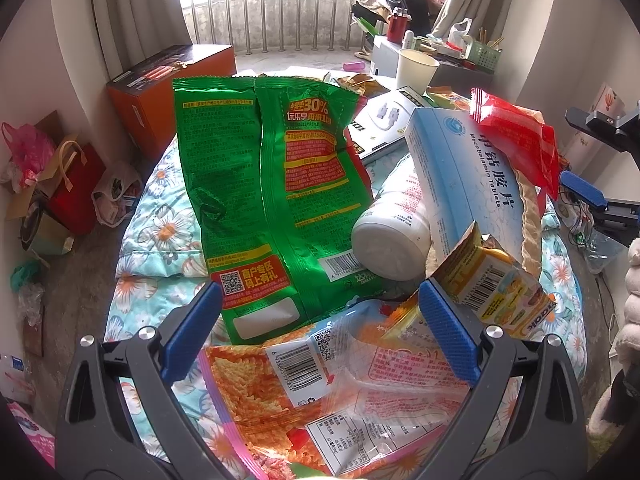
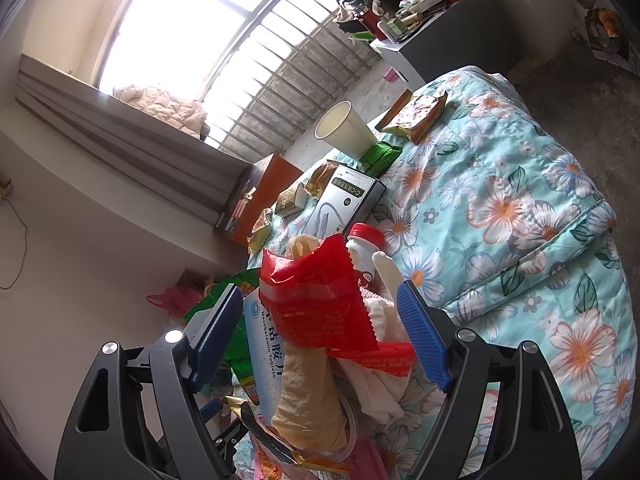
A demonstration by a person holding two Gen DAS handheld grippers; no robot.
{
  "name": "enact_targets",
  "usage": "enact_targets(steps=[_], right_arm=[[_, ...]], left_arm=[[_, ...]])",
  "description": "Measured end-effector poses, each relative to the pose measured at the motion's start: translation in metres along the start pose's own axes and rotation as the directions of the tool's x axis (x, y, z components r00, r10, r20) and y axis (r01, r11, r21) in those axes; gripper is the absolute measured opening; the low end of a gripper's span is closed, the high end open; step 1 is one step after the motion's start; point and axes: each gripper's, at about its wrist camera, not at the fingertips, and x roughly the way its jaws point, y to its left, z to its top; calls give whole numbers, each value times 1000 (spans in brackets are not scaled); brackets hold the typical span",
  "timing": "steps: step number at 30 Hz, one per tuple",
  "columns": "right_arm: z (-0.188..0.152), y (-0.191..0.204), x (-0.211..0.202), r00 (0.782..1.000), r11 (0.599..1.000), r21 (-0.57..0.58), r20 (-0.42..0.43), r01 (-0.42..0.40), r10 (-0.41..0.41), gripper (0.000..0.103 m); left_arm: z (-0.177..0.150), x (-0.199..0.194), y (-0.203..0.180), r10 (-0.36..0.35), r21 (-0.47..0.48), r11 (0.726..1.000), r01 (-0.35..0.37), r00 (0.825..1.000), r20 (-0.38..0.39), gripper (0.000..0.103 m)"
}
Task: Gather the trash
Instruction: 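Move both tools toward the trash pile on the bed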
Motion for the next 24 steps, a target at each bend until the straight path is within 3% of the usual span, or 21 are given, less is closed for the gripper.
enact_targets(steps=[5, 8, 12, 15, 18, 21, 24], right_arm=[[0, 1, -3, 1000, 1000, -6, 10, 6, -6, 78], [-2, 3, -11, 999, 1000, -10, 33, 17, -16, 78], [-9, 3, -33, 996, 999, -27, 88, 25, -23, 78], [-21, 1, -54, 991, 999, -34, 130, 27, -22, 78], [-47, 3, -69, 990, 996, -87, 139, 12, 0, 78], [-84, 10, -70, 996, 987, -162, 86, -23, 37, 78], [-117, 21, -58, 999, 969, -247, 31, -15, 24, 76]], left_arm=[[0, -2, 2, -13, 0, 1000, 13, 1000, 9, 94], [-1, -11, 11, -102, 0, 995, 102, 993, 62, 94], [-8, -27, 29, -216, 46, 976, 211, 960, 180, 94], [-15, -32, 40, -280, 81, 960, 268, 936, 213, 94], [-21, -32, 50, -309, 91, 951, 295, 925, 223, 94], [-26, -31, 60, -324, 93, 946, 311, 916, 236, 94], [-27, -32, 64, -365, 89, 931, 354, 902, 233, 94]])
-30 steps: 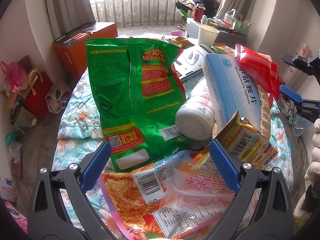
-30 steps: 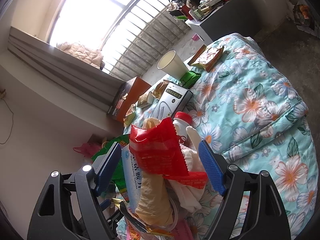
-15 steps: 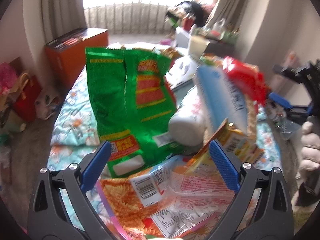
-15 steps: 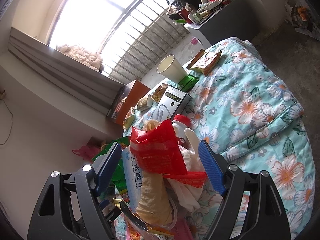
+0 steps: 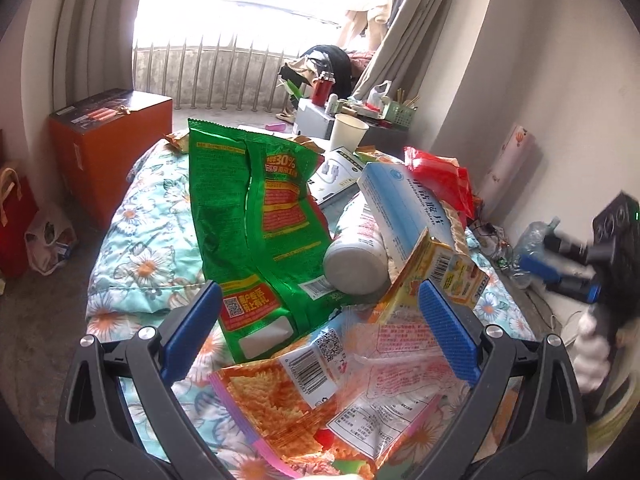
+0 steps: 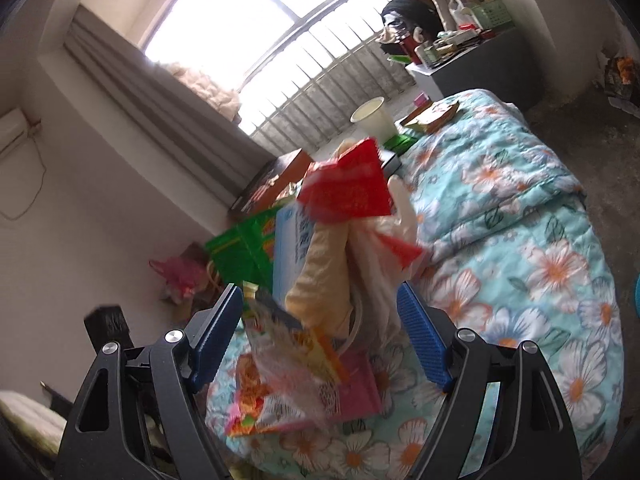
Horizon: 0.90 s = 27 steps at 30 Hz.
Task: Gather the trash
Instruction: 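Move both tools toward the trash pile on the bed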
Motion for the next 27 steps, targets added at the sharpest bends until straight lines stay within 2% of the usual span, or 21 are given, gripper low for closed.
enact_targets(steps=[4, 6, 11, 14, 15, 16, 17, 20, 24, 27], right_arm=[[-18, 17, 22, 999, 997, -80, -48, 0, -3, 68], [-20, 17, 28, 998, 997, -76, -55, -4, -1, 67], [-27, 6, 23, 998, 999, -38, -58, -23, 20, 66], [-28, -8, 17, 999, 1000, -2, -49, -22, 22, 66], [-29, -11, 15, 999, 1000, 10, -45, -22, 23, 66], [-30, -14, 15, 999, 999, 25, -41, -25, 26, 66], [-31, -17, 15, 999, 999, 39, -38, -33, 35, 66], [-32, -19, 17, 998, 997, 60, -35, -50, 52, 66], [-31, -19, 21, 997, 996, 55, -41, -63, 65, 66], [-29, -20, 26, 996, 995, 58, -46, -79, 81, 66]], left_arm=[[1, 0, -5, -29, 15, 999, 29, 1000, 1, 94], [1, 0, -8, -37, 26, 999, 37, 999, 1, 94], [-9, -9, -19, -131, 73, 989, 132, 991, -14, 94], [-17, -6, -30, -192, 119, 973, 200, 979, -71, 92], [-19, -3, -34, -196, 130, 970, 206, 976, -90, 90], [-21, 2, -36, -198, 139, 967, 212, 974, -109, 81], [-22, 7, -38, -200, 143, 965, 219, 971, -133, 78], [-23, 25, -36, -199, 107, 969, 222, 962, -188, 71], [-23, 42, -27, -237, 56, 965, 256, 943, -235, 70], [-22, 50, -24, -286, 37, 952, 305, 923, -257, 70]])
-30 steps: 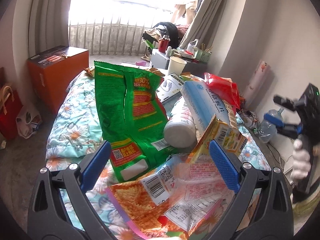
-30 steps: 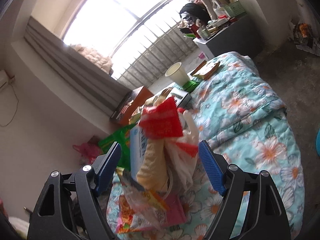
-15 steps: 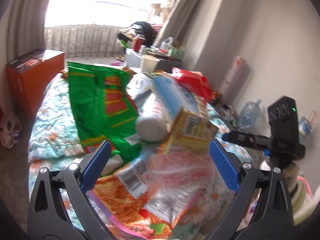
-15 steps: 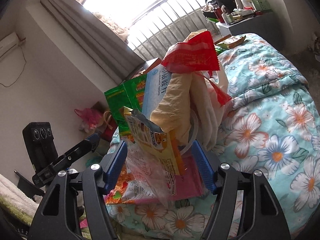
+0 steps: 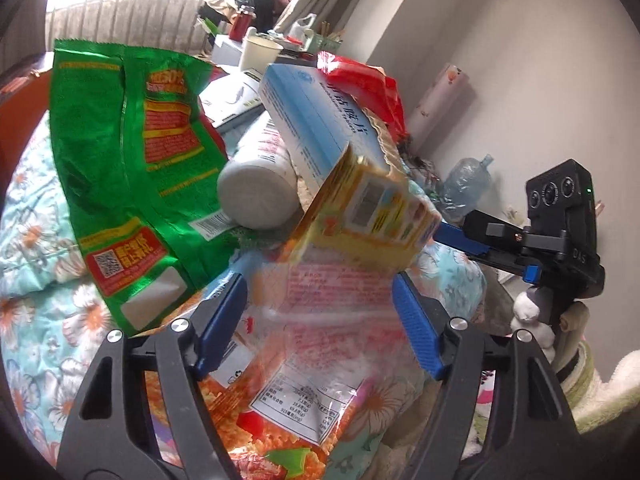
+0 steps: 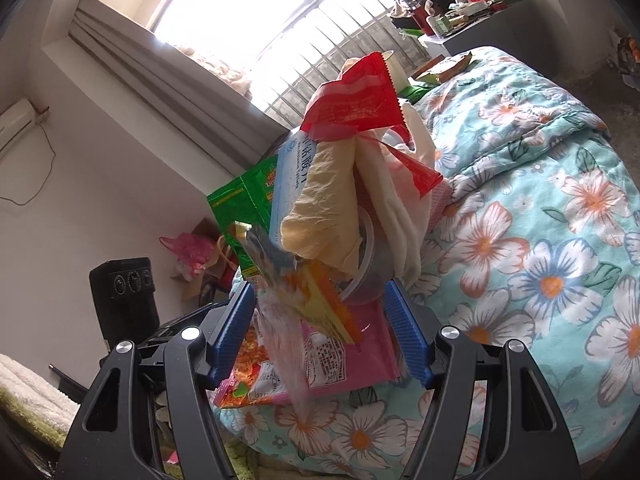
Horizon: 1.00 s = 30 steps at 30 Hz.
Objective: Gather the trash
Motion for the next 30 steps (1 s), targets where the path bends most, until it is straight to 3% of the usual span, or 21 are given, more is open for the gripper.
enact_targets(steps=[5, 15, 18, 21, 24, 30], right_arm=[[2, 1, 12, 1000, 1000, 3, -18, -14, 14, 66], [-14, 22, 6, 997, 993, -122, -81, -5, -5, 66], [-21, 35, 2, 995, 978, -205, -90, 22, -41, 66], [-32, 53, 1, 989, 944, -321, -94, 77, -113, 66], [-44, 67, 5, 973, 884, -437, -77, 163, -217, 65], [-66, 82, 20, 938, 762, -586, -9, 276, -346, 56]], left_arm=[[0, 4, 4, -70, -15, 997, 69, 997, -30, 70], [-10, -6, 0, 19, 11, 1000, -18, 999, -48, 70], [-10, -7, 1, 46, 11, 999, -45, 998, -44, 63], [-9, -8, 3, 61, 6, 998, -61, 997, -45, 58], [-6, -15, 4, 69, -10, 998, -69, 997, -31, 56], [-5, -36, 9, 76, -51, 996, -76, 997, 3, 55]])
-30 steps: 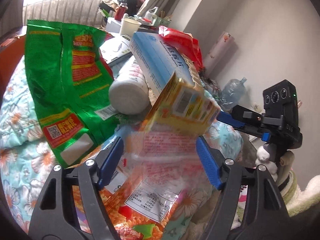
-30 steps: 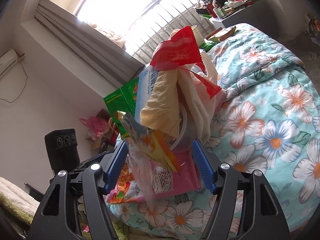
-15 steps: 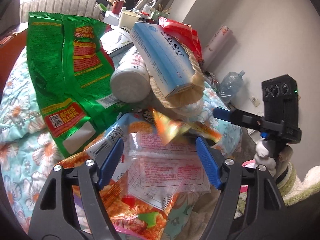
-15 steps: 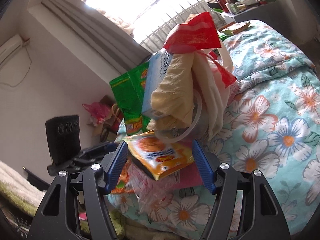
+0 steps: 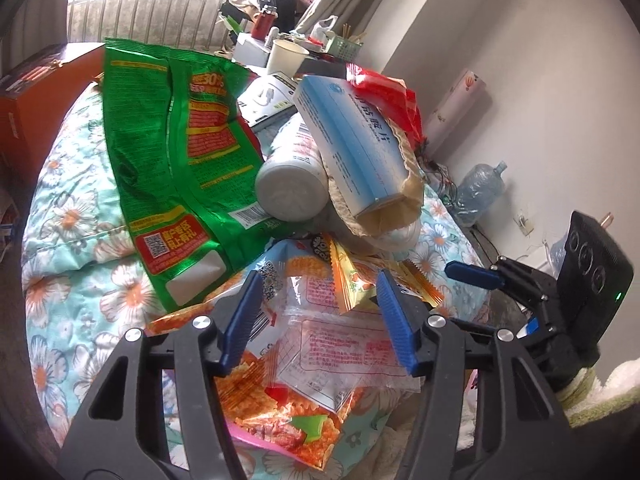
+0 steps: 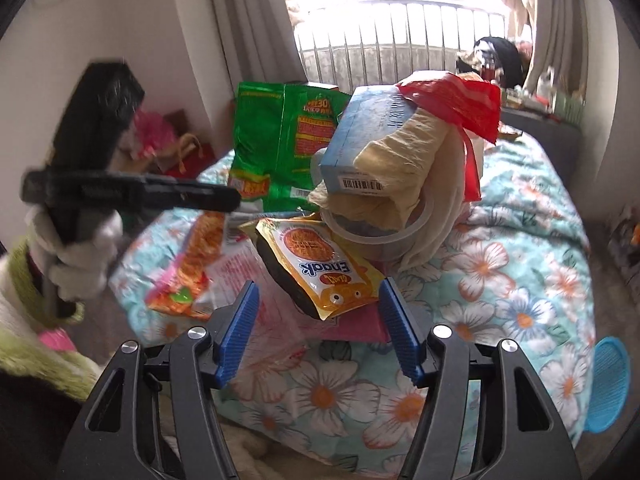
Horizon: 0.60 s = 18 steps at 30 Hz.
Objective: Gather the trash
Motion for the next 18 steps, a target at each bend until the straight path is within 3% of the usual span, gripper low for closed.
enact_targets(steps=[5, 8, 12, 18], right_arm=[[-3, 24, 16, 990, 975, -176, -13, 134, -138, 46], [-4, 31, 24, 987, 962, -231, -22, 149, -158, 35], [-3, 32, 24, 988, 963, -227, -21, 146, -155, 11], [-4, 26, 14, 991, 978, -164, 0, 129, -131, 6]], left_arm=[[-3, -13, 4, 8, -19, 1000, -7, 1000, 12, 55], [-8, -17, 7, 19, -31, 999, -18, 1000, 4, 55], [-17, -18, 8, 0, -53, 999, -2, 1000, -30, 55], [-26, 2, 7, 26, -51, 998, -32, 994, -108, 55]])
